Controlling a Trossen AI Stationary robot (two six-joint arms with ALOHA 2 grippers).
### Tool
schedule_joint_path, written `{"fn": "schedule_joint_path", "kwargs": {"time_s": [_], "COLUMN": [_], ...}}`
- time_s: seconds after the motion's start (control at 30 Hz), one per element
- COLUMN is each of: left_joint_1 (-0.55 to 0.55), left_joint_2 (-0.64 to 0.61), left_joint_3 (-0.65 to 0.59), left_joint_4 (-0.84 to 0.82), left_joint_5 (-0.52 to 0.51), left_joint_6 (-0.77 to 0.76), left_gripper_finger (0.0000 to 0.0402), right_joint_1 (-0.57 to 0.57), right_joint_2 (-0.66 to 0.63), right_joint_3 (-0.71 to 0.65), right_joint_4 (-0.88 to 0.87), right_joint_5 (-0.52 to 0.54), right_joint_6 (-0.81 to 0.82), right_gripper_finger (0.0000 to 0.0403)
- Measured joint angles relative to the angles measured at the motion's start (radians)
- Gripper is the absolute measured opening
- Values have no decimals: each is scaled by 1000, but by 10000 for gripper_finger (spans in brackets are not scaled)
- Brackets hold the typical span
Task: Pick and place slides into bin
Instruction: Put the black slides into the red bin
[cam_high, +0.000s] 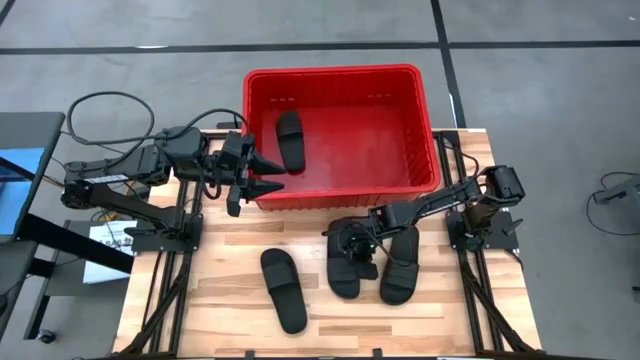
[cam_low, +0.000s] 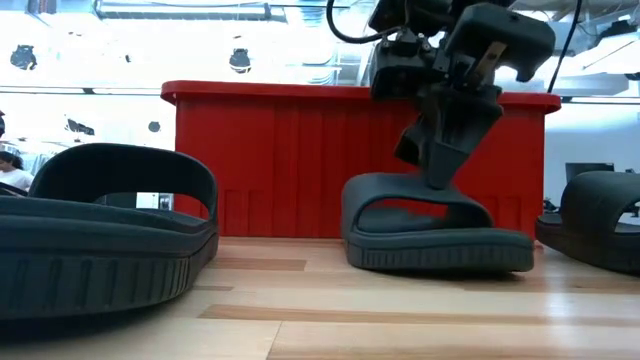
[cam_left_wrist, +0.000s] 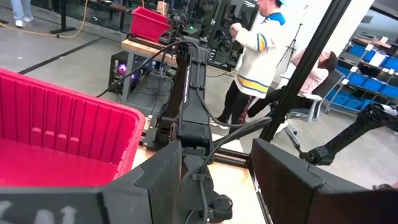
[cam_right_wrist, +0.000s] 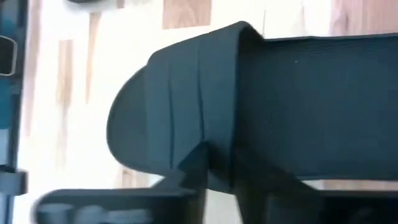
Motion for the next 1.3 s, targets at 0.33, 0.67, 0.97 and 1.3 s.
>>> {"fn": "schedule_joint_path", "kwargs": {"time_s": [0.33,0.67,0.97,1.3], "left_joint_1": [0,0,0,0], "left_joint_2": [0,0,0,0], "left_joint_3": [0,0,0,0], "left_joint_4": [-3,-3,-3,-2], "left_joint_5": [0,0,0,0], "left_joint_6": [0,0,0,0], "left_gripper_finger": [187,187,187,187], "right_joint_1": [2,3,16,-8], "right_joint_2": [-15,-173,-309,-327], "right_joint_3": [-1,-3,60,351], "right_joint_4": [-14,-17,-75,-317], "right_joint_5": [-30,-24,-16,36], "right_joint_6": [42,54,72,-13], "right_gripper_finger": [4,1,1,0]}}
